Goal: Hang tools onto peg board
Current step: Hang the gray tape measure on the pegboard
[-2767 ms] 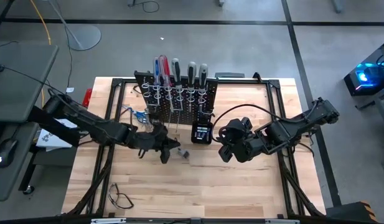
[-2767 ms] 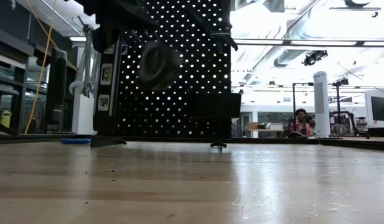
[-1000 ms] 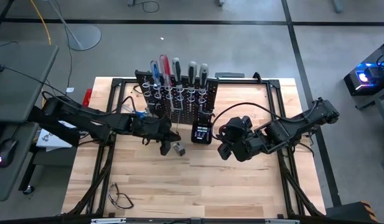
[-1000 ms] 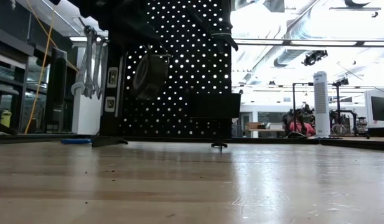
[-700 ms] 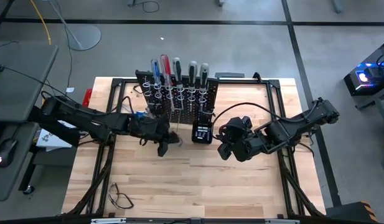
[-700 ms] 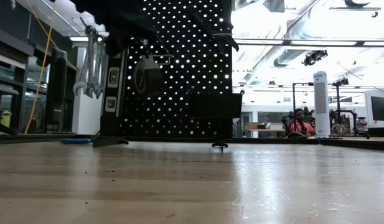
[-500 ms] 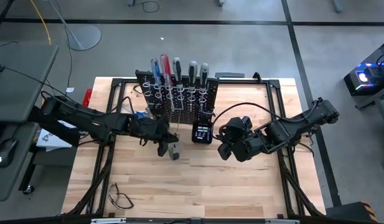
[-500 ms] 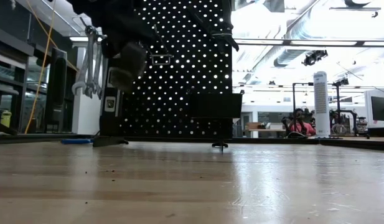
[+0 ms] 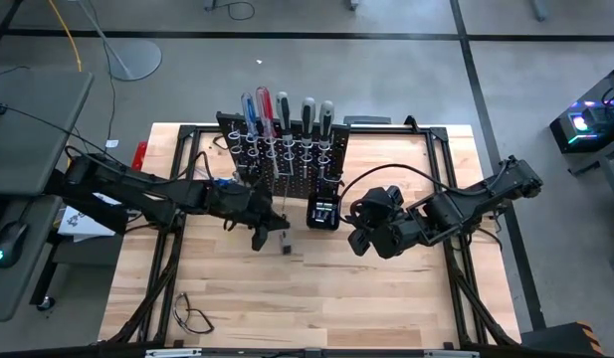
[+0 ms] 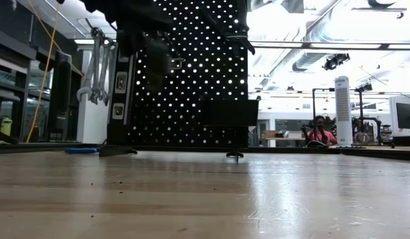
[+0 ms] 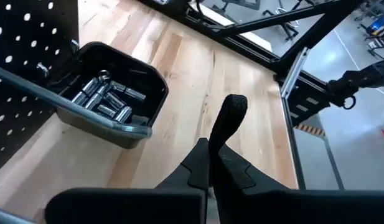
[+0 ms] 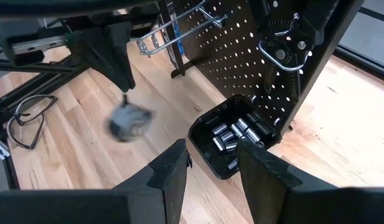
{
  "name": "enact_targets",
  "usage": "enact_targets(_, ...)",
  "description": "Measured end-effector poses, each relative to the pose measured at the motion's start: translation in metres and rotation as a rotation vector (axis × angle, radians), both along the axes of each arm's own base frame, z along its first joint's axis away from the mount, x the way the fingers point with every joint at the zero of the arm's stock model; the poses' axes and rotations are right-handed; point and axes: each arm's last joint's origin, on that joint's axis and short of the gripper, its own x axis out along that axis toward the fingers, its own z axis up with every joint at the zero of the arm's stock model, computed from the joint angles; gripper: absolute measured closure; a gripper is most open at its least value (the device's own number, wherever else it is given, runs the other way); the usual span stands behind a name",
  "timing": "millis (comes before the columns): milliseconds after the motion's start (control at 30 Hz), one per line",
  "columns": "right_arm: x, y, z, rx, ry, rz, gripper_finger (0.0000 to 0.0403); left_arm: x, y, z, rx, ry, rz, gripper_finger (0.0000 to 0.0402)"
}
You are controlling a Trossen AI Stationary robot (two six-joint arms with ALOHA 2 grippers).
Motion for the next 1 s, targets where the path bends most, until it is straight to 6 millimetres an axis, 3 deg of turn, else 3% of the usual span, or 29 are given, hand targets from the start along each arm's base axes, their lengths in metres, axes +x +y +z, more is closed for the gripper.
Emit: enact_targets(1000, 0.000, -0.001, 0.000, -0.010, -0.006, -0.013, 0.0270, -0.002, 0.017, -0.007, 0.022, 0.081, 0.112, 0.0401)
